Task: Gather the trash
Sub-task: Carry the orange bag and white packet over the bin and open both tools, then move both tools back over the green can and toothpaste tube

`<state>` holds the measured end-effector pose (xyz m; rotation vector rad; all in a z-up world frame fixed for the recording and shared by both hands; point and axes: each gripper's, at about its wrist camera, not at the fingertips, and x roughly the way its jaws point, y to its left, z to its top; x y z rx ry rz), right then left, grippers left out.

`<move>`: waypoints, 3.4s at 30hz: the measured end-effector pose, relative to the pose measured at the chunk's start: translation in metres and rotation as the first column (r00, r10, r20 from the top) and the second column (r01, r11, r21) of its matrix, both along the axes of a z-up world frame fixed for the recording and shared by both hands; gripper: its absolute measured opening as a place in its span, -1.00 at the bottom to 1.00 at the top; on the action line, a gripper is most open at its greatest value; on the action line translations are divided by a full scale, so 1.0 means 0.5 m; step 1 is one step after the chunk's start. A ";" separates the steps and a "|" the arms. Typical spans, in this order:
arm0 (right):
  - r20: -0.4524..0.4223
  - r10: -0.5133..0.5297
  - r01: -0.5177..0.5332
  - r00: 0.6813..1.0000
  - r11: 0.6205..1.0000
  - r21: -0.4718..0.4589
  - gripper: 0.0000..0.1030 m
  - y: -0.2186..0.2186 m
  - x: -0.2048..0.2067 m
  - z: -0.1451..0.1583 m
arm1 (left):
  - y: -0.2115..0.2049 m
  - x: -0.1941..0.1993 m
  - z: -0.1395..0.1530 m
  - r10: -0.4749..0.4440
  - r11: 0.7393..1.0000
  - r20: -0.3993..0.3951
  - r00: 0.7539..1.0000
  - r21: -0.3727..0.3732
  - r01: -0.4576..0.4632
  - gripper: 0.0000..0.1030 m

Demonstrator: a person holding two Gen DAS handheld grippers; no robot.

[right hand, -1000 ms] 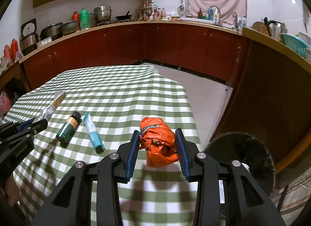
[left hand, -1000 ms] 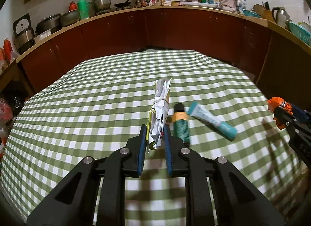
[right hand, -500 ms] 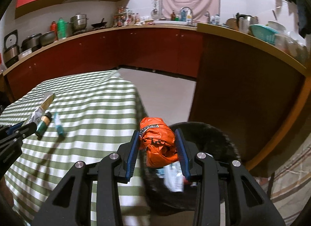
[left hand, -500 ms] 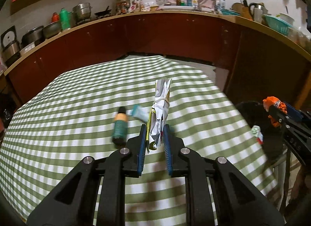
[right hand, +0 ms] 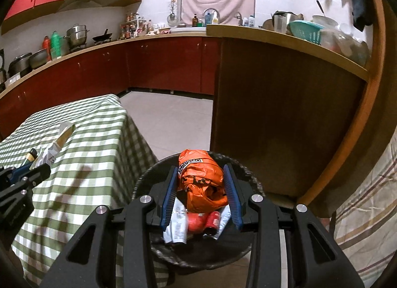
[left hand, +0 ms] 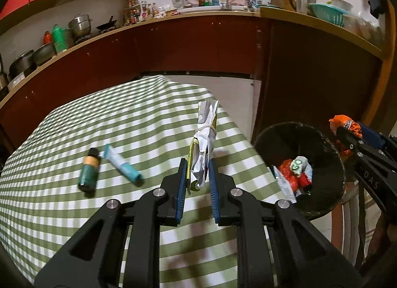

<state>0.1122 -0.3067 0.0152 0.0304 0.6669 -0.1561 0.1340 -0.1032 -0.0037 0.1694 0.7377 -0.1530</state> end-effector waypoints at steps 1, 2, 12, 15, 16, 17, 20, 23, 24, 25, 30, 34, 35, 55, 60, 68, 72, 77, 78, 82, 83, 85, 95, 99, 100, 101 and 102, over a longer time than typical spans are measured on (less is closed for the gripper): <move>0.000 -0.002 0.002 1.000 1.000 0.002 -0.27 -0.007 -0.004 -0.003 | -0.008 0.002 -0.003 -0.005 1.000 -0.002 1.000 0.003 0.005 -0.67; 0.000 -0.005 0.005 1.000 1.000 0.004 -0.27 -0.011 -0.005 -0.005 | -0.019 0.003 -0.007 -0.012 1.000 -0.005 1.000 0.007 0.012 -0.67; -0.004 -0.028 0.028 1.000 0.999 0.027 -0.27 -0.045 -0.005 -0.020 | -0.097 0.020 -0.029 -0.047 0.999 -0.012 0.999 0.023 0.047 -0.67; -0.003 -0.030 0.030 1.000 0.999 0.034 -0.27 -0.048 -0.005 -0.024 | -0.113 0.025 -0.036 -0.054 0.998 -0.018 0.998 0.026 0.054 -0.67; -0.002 -0.029 0.029 1.000 0.999 0.034 -0.27 -0.049 -0.004 -0.025 | -0.119 0.026 -0.040 -0.056 0.998 -0.020 0.998 0.028 0.057 -0.67; -0.003 -0.030 0.030 1.000 0.999 0.034 -0.27 -0.048 -0.004 -0.025 | -0.124 0.027 -0.042 -0.058 0.998 -0.021 0.998 0.030 0.059 -0.67; -0.002 -0.030 0.030 1.000 0.999 0.038 -0.27 -0.054 -0.001 -0.026 | -0.133 0.032 -0.048 -0.060 0.998 -0.026 0.998 0.035 0.061 -0.67; -0.003 -0.031 0.031 1.000 0.999 0.043 -0.27 -0.058 0.001 -0.029 | -0.138 0.038 -0.052 -0.059 0.998 -0.036 0.998 0.034 0.061 -0.67; -0.004 -0.031 0.031 1.000 0.999 0.044 -0.27 -0.060 0.002 -0.030 | -0.140 0.041 -0.053 -0.059 0.998 -0.041 0.997 0.031 0.061 -0.67; -0.005 -0.032 0.032 0.999 0.999 0.044 -0.27 -0.062 0.003 -0.032 | -0.144 0.043 -0.054 -0.060 0.998 -0.043 0.997 0.029 0.061 -0.67; -0.008 -0.037 0.038 0.999 0.998 0.050 -0.27 -0.071 0.007 -0.037 | -0.161 0.051 -0.054 -0.069 0.997 -0.045 0.997 0.029 0.070 -0.66; -0.015 -0.040 0.040 0.999 0.998 0.056 -0.26 -0.081 0.013 -0.045 | -0.171 0.057 -0.057 -0.078 0.997 -0.062 0.995 0.022 0.080 -0.65; -0.017 -0.039 0.040 0.999 0.998 0.058 -0.26 -0.083 0.015 -0.047 | -0.173 0.058 -0.058 -0.079 0.996 -0.064 0.995 0.023 0.081 -0.64; -0.011 -0.057 0.058 0.998 0.996 0.074 -0.06 -0.100 0.020 -0.050 | -0.171 0.060 -0.055 -0.066 0.998 -0.092 0.994 0.000 0.067 -0.21; -0.009 -0.055 0.055 0.998 0.996 0.071 -0.06 -0.096 0.018 -0.046 | -0.146 0.050 -0.037 -0.063 0.998 -0.082 0.995 -0.013 0.062 -0.19; -0.004 -0.035 0.035 0.999 0.997 0.074 -0.06 -0.074 0.016 -0.035 | -0.085 0.033 -0.014 -0.032 0.999 -0.073 0.997 -0.012 0.031 -0.15; -0.001 -0.011 0.011 1.000 0.997 0.074 -0.06 -0.053 0.012 -0.028 | -0.040 0.023 -0.007 0.003 1.000 -0.066 0.998 -0.001 -0.003 -0.10; 0.000 0.030 -0.030 1.000 0.997 0.076 -0.06 -0.015 0.014 -0.020 | 0.028 0.010 -0.003 0.061 0.998 -0.067 0.996 0.011 -0.060 -0.09; 0.000 0.040 -0.039 0.999 0.996 0.075 -0.06 -0.004 0.015 -0.018 | 0.045 0.007 -0.001 0.072 0.997 -0.068 0.995 0.012 -0.071 -0.09; 0.002 0.092 -0.091 0.996 0.993 0.075 -0.06 0.044 0.019 -0.009 | 0.110 -0.003 0.002 0.128 0.992 -0.069 0.989 0.022 -0.127 -0.08; 0.003 0.103 -0.102 0.995 0.992 0.074 -0.06 0.055 0.021 -0.007 | 0.123 -0.004 0.003 0.141 0.990 -0.070 0.988 0.024 -0.140 -0.08; 0.004 0.127 -0.127 0.992 0.989 0.073 -0.06 0.080 0.025 -0.004 | 0.154 -0.006 0.005 0.166 0.986 -0.074 0.983 0.025 -0.164 -0.07; -0.008 0.266 -0.265 0.964 0.961 0.074 -0.03 0.220 0.049 0.002 | 0.320 -0.001 0.011 0.305 0.952 -0.075 0.949 0.020 -0.304 0.04; -0.014 0.326 -0.324 0.945 0.943 0.070 -0.03 0.284 0.066 0.005 | 0.373 -0.002 0.010 0.352 0.936 -0.074 0.933 0.020 -0.352 0.05; -0.015 0.336 -0.334 0.942 0.940 0.068 -0.03 0.294 0.066 0.005 | 0.389 -0.003 0.010 0.365 0.931 -0.076 0.928 0.021 -0.364 0.05; -0.017 0.348 -0.346 0.937 0.936 0.065 -0.03 0.310 0.069 0.006 | 0.406 -0.003 0.011 0.377 0.926 -0.077 0.923 0.021 -0.377 0.05; -0.020 0.359 -0.357 0.933 0.932 0.063 -0.03 0.324 0.073 0.006 | 0.420 -0.003 0.010 0.387 0.922 -0.078 0.919 0.021 -0.387 0.06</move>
